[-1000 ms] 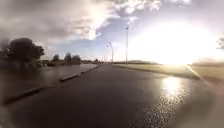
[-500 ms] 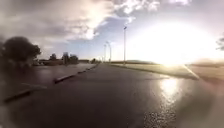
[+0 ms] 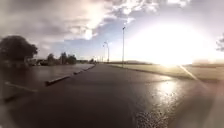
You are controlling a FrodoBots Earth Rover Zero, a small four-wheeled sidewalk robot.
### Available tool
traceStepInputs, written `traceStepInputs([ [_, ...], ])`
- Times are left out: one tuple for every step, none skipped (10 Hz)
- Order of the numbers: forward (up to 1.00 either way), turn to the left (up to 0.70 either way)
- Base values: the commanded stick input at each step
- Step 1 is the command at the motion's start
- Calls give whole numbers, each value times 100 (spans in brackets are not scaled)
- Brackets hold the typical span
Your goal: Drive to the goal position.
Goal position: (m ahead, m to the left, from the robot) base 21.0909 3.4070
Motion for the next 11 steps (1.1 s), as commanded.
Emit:
traceStepInputs([
  [70,0],
  [70,0],
  [70,0],
  [70,0],
  [70,0],
  [70,0],
  [70,0],
  [70,0],
  [70,0],
  [70,0],
  [70,0],
])
